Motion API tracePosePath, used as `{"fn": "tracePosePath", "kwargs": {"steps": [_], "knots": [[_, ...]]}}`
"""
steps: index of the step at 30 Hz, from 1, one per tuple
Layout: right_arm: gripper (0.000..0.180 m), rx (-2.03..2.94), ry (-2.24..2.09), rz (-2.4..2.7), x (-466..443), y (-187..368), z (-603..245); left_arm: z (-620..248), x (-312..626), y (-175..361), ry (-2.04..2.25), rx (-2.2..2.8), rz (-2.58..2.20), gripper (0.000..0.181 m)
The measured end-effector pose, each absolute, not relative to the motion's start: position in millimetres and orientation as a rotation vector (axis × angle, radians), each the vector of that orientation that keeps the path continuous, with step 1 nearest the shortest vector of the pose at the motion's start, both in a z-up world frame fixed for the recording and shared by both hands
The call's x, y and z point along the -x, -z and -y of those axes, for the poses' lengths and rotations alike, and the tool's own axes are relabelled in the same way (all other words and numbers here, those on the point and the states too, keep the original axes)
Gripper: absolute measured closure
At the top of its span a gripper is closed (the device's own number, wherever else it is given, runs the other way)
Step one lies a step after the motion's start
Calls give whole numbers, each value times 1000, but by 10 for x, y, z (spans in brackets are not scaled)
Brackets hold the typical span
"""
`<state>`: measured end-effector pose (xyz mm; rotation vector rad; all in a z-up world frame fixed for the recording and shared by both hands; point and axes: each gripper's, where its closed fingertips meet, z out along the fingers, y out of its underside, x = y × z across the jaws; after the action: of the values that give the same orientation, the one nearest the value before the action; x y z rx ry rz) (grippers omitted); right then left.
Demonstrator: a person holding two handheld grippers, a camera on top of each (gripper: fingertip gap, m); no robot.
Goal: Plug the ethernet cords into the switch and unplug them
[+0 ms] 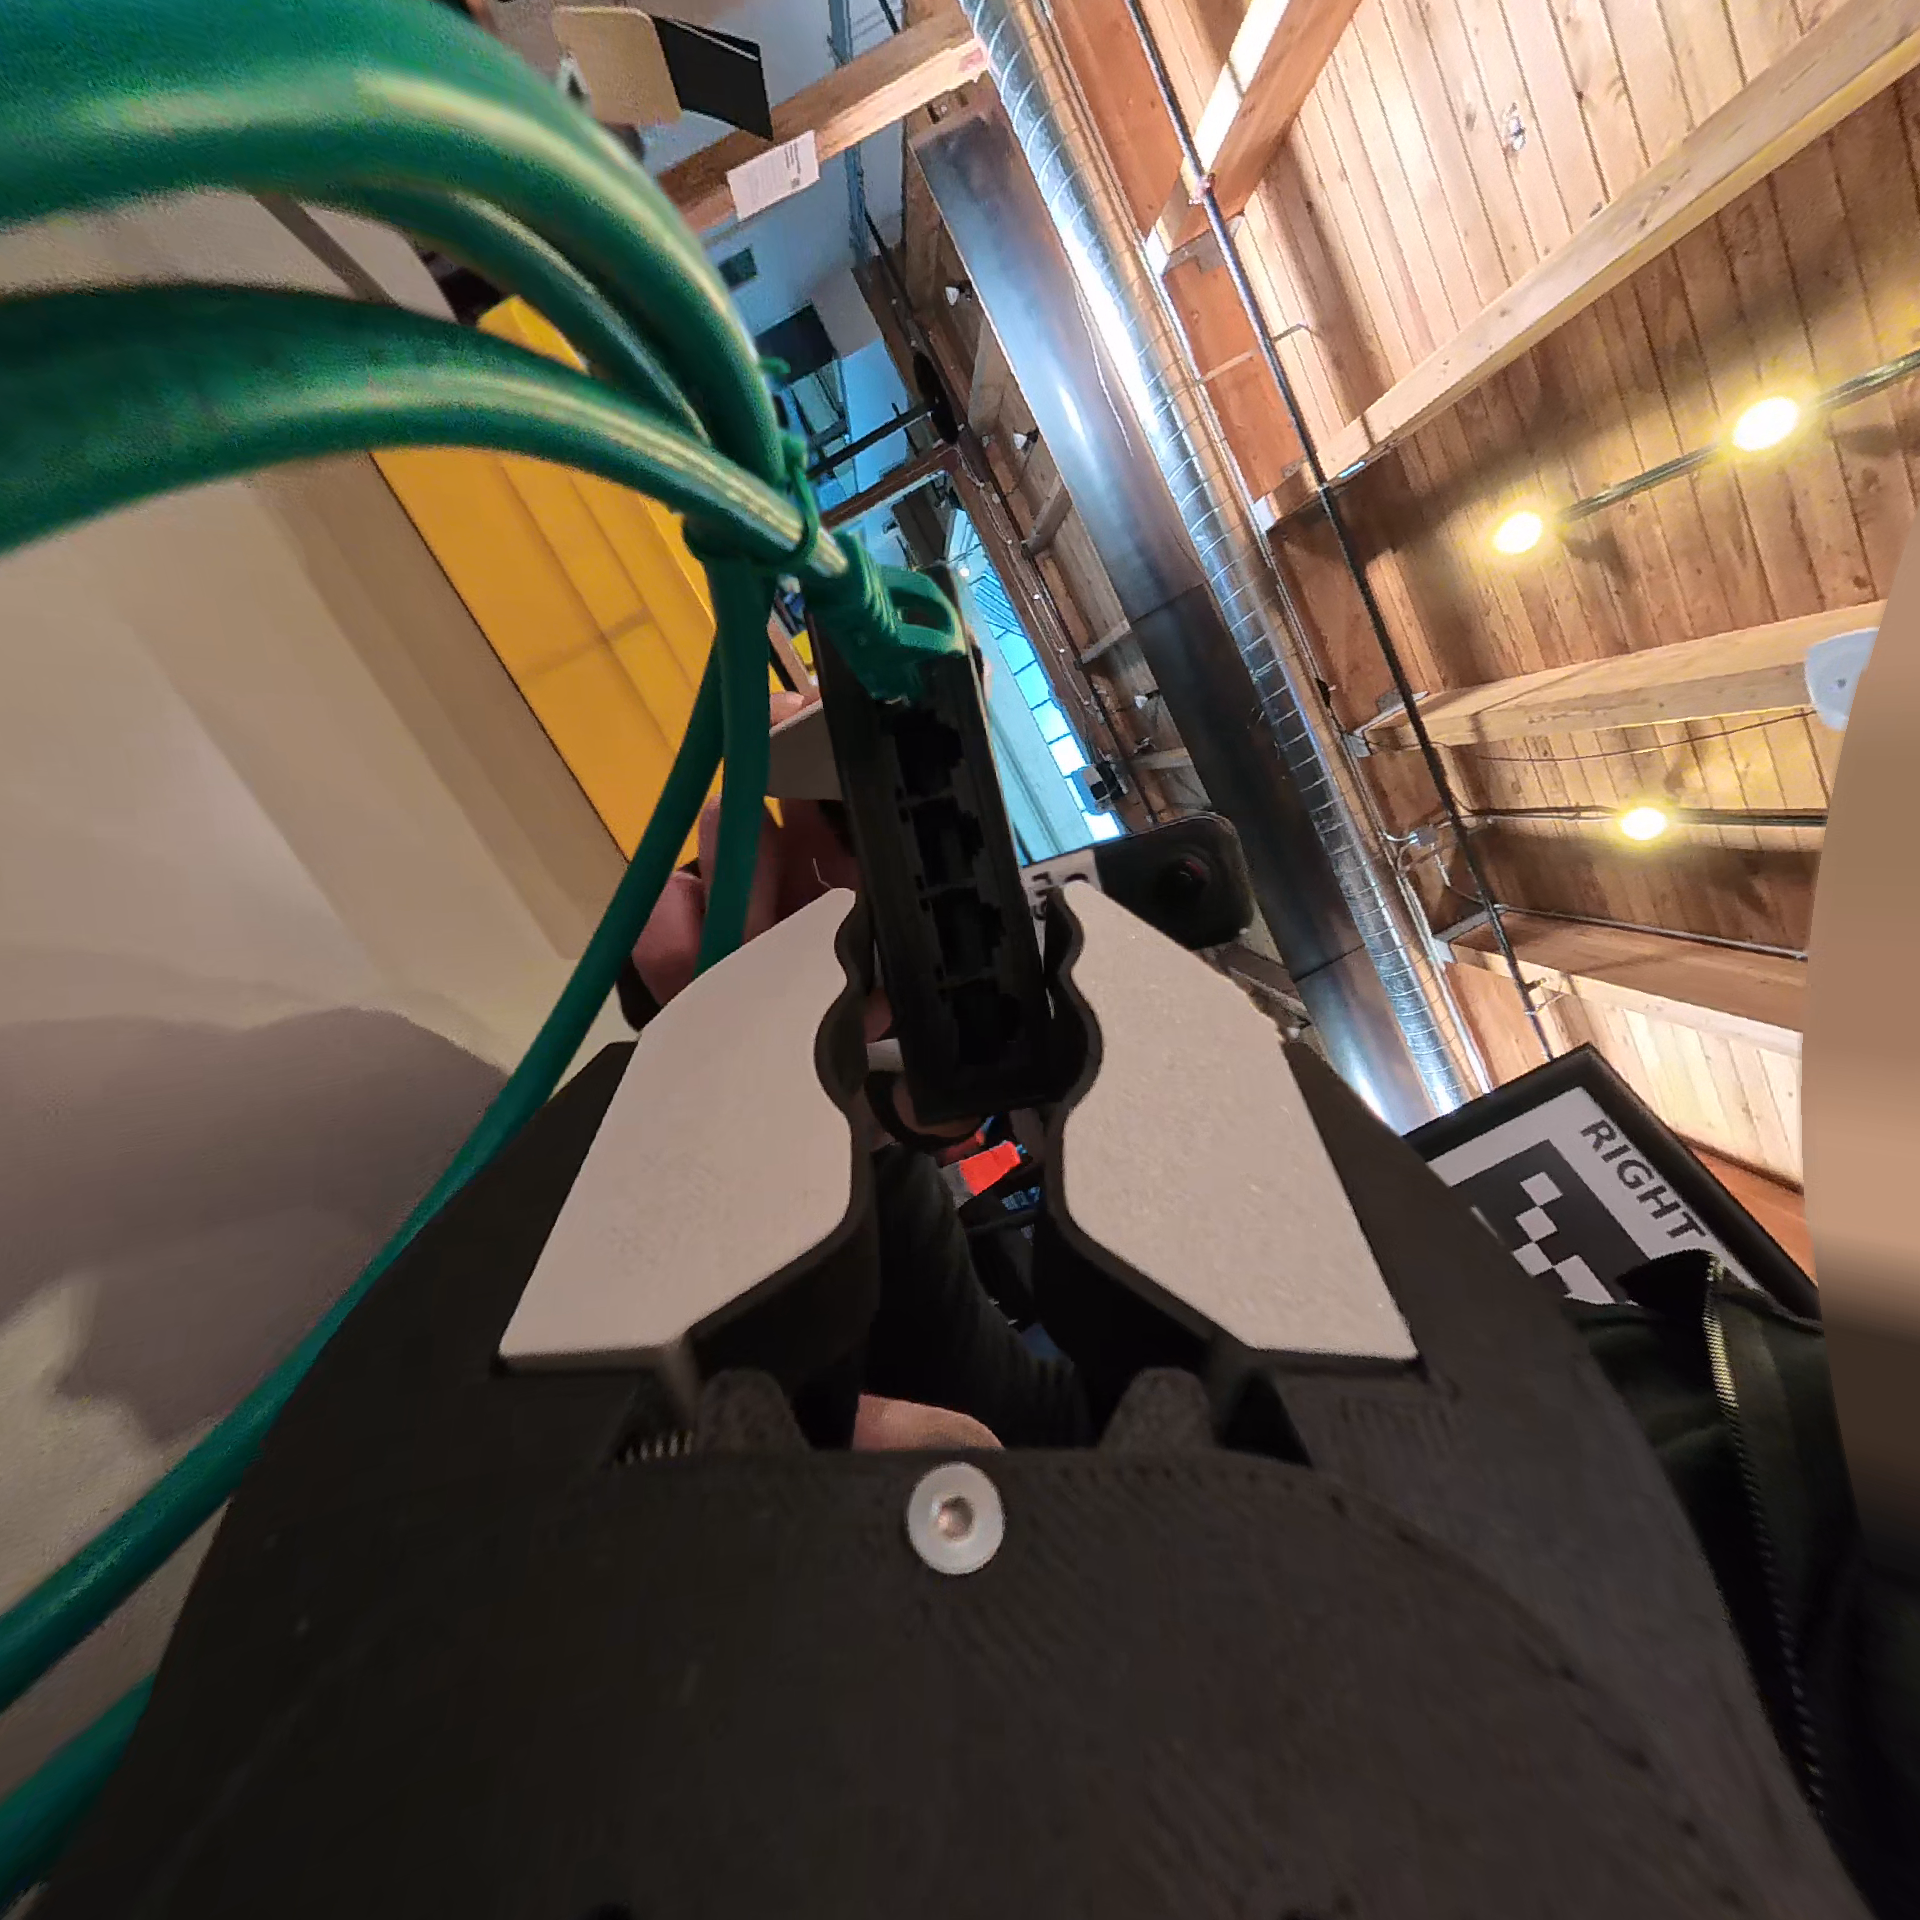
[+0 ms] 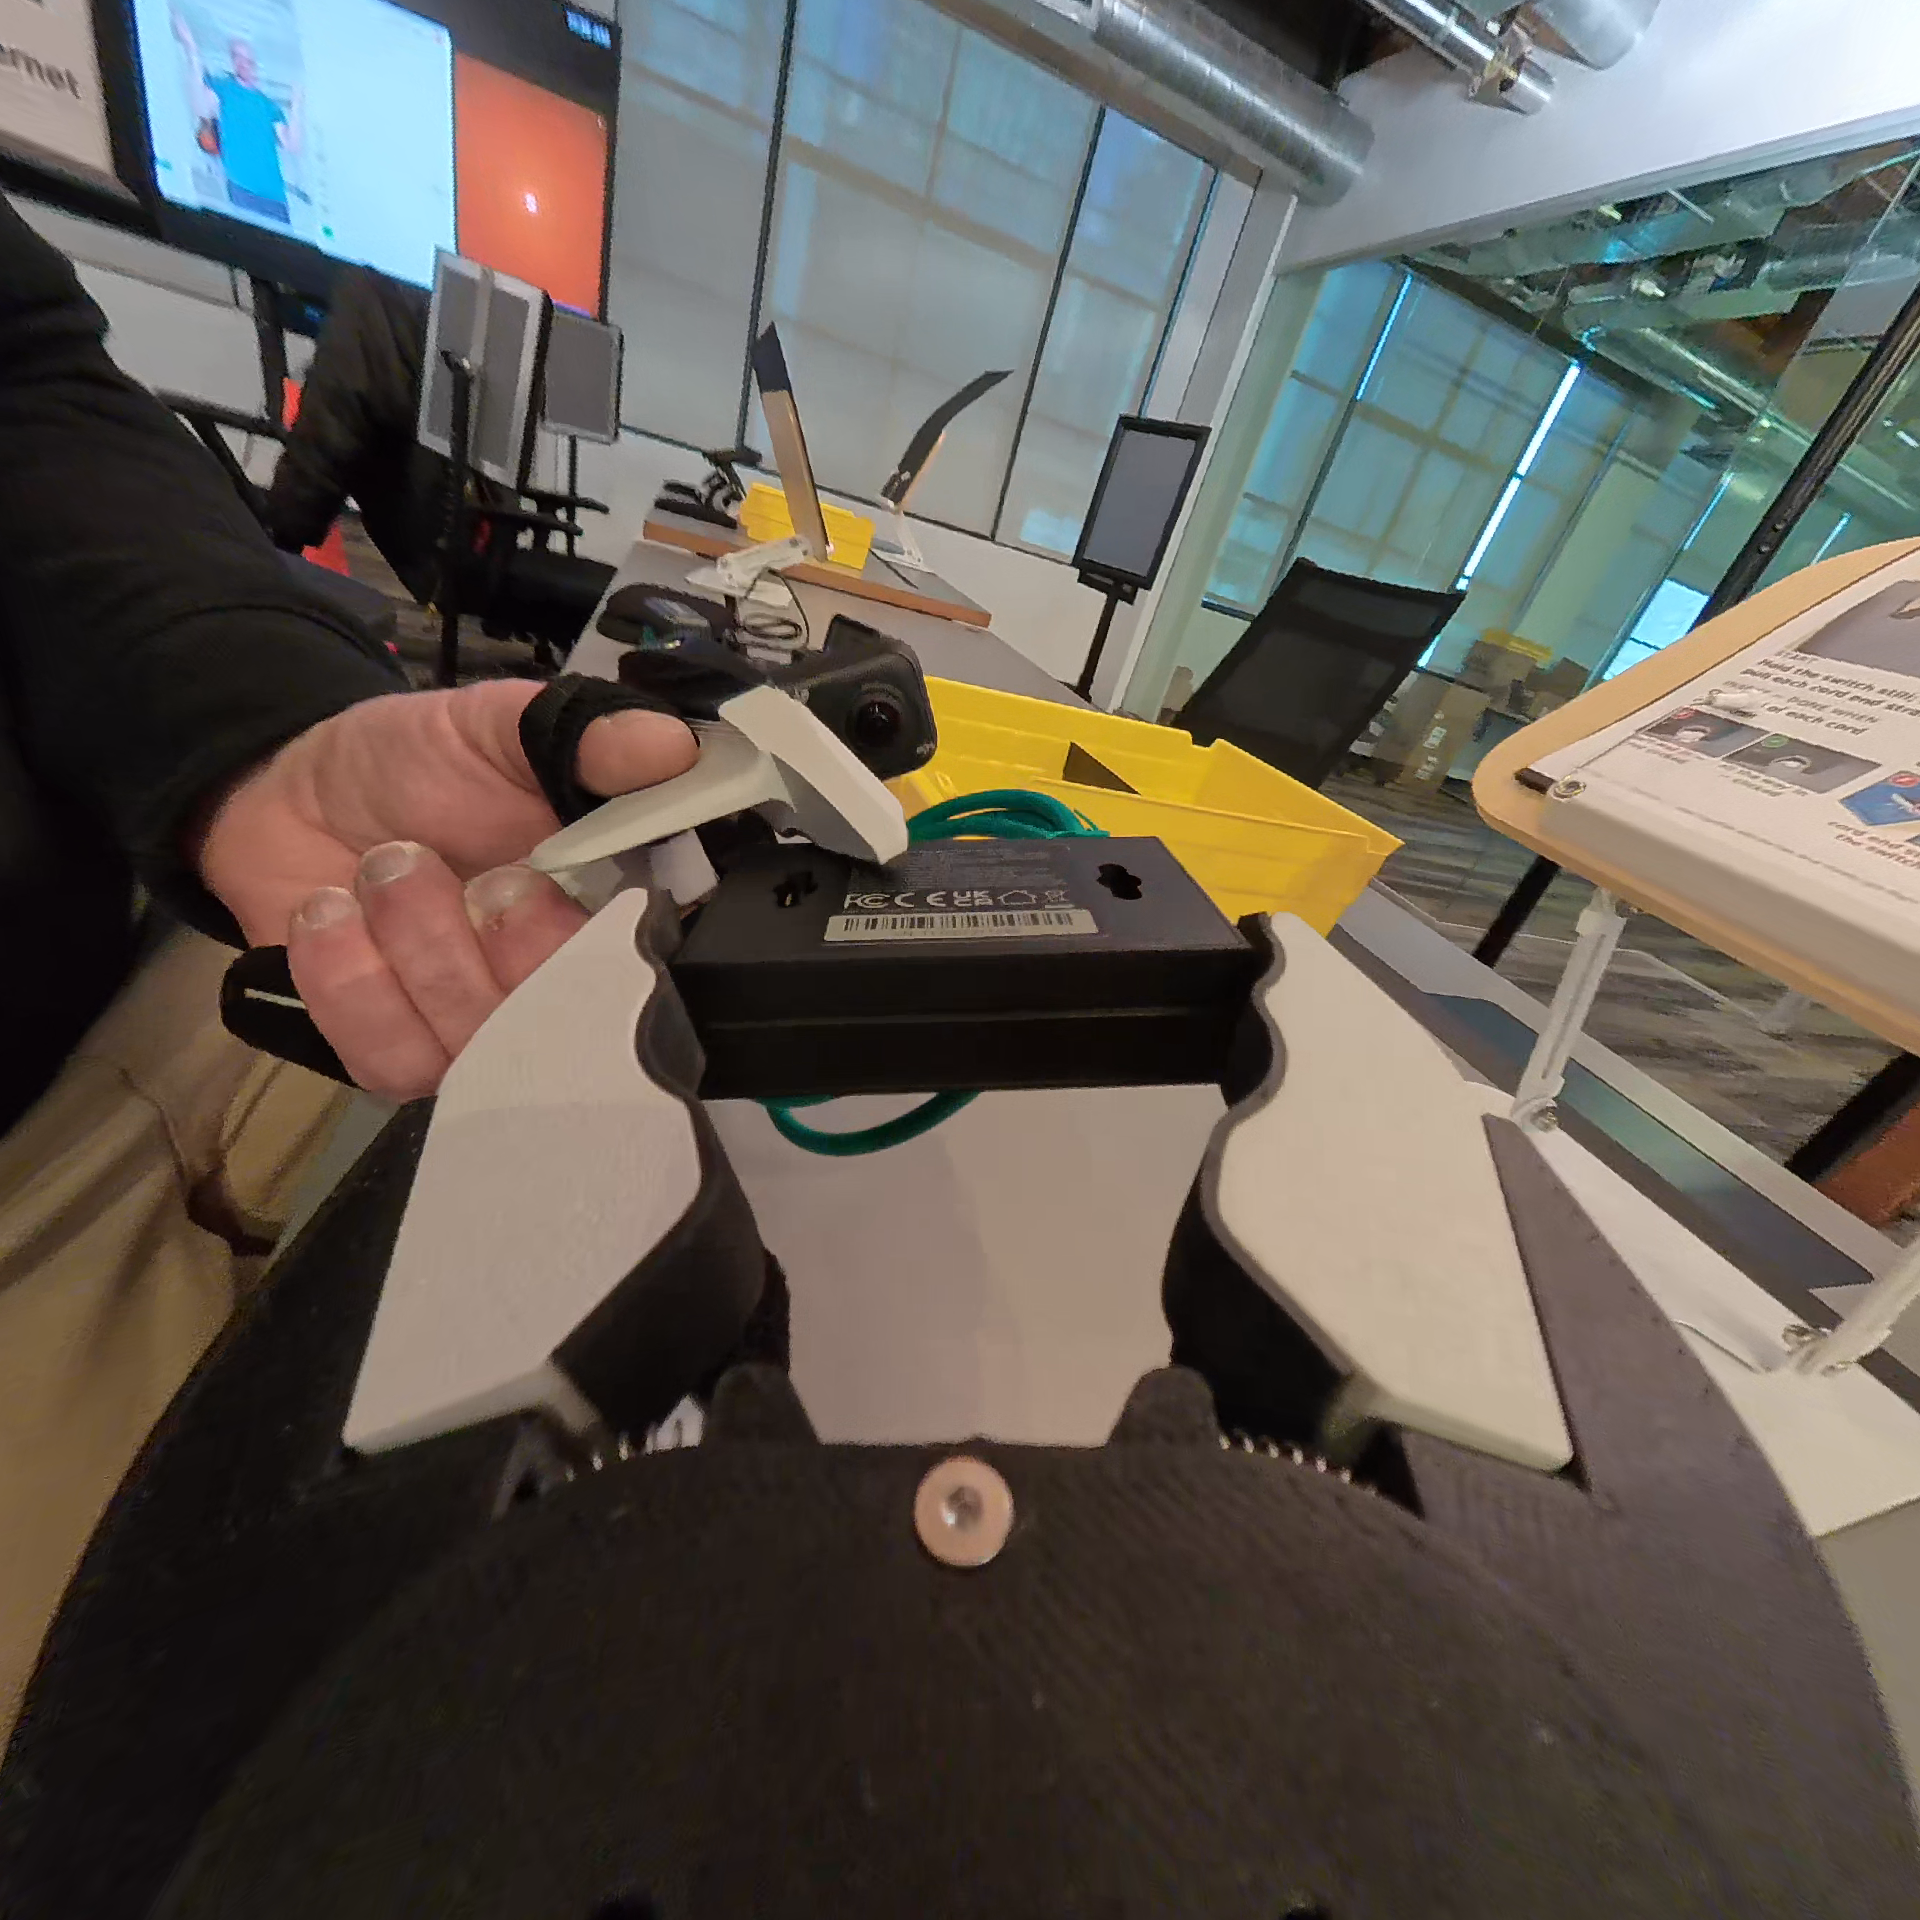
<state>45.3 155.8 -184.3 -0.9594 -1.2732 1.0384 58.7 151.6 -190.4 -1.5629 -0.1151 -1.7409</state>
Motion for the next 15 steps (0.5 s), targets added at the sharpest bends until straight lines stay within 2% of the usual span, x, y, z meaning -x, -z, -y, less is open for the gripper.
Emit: {"fn": "tracePosePath", "kwargs": {"steps": [8, 15], "knots": [[80, 954, -1130, 1234, -516, 1783, -1585, -1498, -576, 1865, 1782, 1537, 116, 138], [80, 938, -1278, 1129, -627, 1639, -1657, -1399, -513, 1826, 1641, 1615, 27, 129]]}}
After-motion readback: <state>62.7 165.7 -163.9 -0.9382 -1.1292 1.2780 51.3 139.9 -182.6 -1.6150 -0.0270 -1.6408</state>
